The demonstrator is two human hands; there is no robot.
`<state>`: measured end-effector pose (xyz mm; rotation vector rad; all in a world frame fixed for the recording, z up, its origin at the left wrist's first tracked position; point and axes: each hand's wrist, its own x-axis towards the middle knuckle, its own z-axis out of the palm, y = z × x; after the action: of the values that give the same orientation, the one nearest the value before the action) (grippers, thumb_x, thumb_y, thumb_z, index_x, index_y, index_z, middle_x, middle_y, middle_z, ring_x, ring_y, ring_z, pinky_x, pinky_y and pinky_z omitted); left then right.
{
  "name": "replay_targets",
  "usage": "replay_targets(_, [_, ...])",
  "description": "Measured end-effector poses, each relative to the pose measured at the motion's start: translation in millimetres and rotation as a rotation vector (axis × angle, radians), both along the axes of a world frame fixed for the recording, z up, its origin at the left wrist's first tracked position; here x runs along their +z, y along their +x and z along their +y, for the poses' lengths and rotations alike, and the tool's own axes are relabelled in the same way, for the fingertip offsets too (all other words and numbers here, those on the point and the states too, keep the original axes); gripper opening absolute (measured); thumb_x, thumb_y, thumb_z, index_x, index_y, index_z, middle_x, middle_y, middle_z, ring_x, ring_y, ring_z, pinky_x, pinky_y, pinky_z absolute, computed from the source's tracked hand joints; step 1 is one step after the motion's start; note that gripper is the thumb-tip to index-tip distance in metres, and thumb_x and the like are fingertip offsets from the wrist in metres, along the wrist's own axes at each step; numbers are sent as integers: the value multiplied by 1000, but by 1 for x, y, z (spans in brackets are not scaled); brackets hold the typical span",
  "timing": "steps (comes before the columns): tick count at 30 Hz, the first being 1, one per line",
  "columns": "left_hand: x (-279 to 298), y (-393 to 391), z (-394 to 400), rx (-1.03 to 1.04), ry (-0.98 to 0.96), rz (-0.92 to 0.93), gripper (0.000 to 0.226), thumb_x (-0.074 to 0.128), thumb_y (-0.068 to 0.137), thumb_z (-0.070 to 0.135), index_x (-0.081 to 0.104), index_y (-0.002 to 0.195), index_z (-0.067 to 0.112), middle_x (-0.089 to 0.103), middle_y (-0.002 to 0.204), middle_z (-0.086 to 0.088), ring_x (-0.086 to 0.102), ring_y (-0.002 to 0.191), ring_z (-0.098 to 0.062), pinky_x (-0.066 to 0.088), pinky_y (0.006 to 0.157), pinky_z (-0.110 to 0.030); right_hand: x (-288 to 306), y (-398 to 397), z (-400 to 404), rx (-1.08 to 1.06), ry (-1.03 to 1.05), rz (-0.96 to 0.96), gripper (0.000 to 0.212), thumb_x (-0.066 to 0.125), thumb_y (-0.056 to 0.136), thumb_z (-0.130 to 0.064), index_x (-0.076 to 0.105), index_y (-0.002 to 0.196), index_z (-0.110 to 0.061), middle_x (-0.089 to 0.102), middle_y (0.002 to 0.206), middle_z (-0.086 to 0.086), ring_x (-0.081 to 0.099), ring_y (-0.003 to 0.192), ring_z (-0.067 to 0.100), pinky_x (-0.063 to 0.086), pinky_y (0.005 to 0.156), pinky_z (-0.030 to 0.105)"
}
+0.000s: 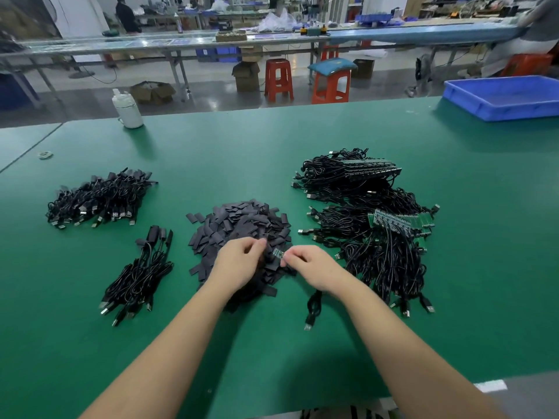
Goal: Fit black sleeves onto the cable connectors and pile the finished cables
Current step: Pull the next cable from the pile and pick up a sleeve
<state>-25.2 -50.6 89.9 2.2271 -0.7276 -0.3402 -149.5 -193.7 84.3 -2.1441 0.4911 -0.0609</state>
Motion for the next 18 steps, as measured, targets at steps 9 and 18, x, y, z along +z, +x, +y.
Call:
replay_targets(9, [-38, 11, 32, 77, 402, -258, 43, 69, 78, 60, 53, 102, 29, 64, 91, 8, 62, 84, -18, 50, 67, -31, -49, -3, 13, -95, 244, 14, 29, 55, 102, -28, 73, 83, -14, 60, 55, -19, 33, 44, 8, 30, 47, 24])
replay_targets(18, [-42, 9, 29, 74, 385, -246, 21, 71, 83, 43, 58, 90, 28, 58, 93, 6, 59, 85, -18, 50, 71, -31, -67, -10, 2, -158, 585, -70, 21, 54, 102, -23, 72, 103, -13, 65, 76, -4, 40, 51, 6, 33, 47, 20])
